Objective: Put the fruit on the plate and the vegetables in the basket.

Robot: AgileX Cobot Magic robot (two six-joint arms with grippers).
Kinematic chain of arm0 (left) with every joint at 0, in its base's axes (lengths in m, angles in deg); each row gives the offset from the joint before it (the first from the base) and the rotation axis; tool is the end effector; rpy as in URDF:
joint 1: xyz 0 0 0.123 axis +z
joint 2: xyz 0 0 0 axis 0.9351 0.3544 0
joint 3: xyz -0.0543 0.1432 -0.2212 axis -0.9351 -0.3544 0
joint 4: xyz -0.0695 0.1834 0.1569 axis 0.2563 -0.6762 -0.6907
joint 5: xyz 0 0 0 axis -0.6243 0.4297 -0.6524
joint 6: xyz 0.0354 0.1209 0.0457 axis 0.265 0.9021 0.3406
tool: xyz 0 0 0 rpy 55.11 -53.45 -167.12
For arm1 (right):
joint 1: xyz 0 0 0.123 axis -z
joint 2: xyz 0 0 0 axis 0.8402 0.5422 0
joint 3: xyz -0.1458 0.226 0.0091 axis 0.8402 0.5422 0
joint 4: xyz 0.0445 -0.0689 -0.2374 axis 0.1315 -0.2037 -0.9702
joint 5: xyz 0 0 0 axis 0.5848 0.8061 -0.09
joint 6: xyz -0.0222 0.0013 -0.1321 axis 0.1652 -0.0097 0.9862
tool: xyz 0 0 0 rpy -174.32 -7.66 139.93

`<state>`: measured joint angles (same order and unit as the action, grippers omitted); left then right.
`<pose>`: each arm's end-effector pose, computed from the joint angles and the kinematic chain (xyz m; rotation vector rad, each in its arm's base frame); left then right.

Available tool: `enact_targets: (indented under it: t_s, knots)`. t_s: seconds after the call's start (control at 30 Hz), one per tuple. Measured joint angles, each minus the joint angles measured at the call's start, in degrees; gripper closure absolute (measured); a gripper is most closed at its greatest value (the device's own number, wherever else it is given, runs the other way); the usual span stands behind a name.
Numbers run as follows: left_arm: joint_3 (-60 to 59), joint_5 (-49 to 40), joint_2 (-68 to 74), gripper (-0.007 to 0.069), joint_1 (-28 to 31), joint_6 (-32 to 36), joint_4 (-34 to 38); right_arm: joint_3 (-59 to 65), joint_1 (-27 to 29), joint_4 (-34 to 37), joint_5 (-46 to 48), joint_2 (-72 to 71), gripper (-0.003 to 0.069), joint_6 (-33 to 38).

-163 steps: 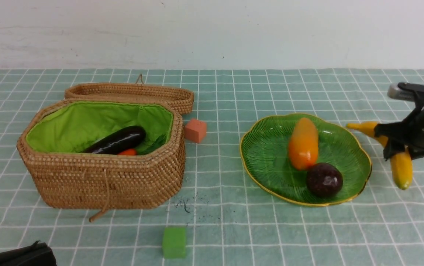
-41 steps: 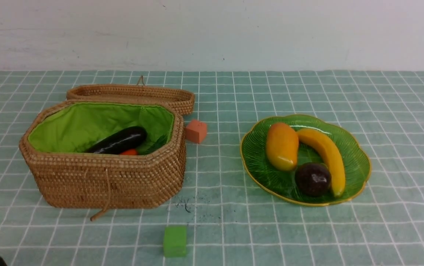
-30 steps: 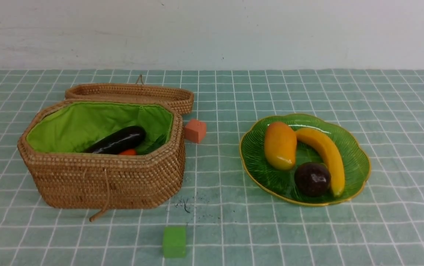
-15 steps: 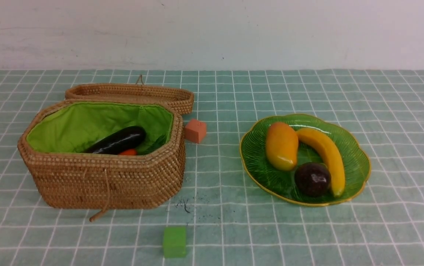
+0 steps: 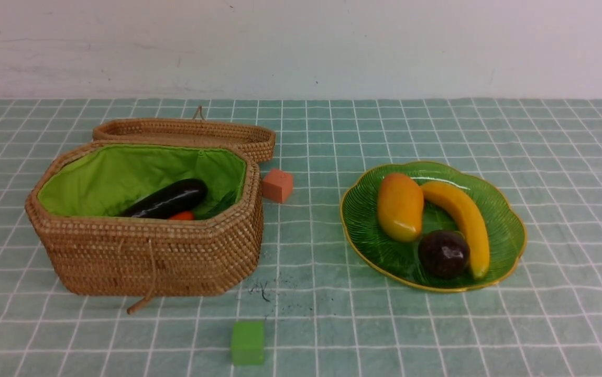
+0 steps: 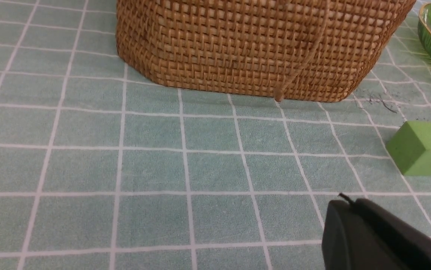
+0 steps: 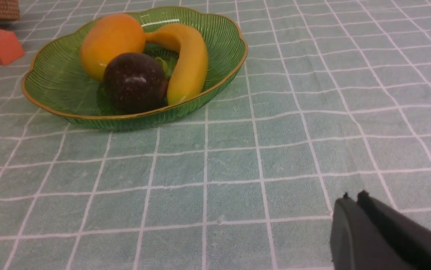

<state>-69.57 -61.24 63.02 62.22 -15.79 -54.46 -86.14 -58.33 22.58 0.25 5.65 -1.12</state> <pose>0.1067 -0.0221 0.1554 -0.0441 1.8983 -0.2931 0.1091 0.0029 0.1614 0.0625 1.8638 0.0817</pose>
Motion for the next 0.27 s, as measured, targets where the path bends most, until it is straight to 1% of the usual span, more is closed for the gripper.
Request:
enact_targets:
  t_s: [0.27]
  knots:
    - [0.0,0.0,0.0,0.0631,0.0,0.0,0.0,0.0,0.0,0.0,0.0,0.0,0.0643,0.0]
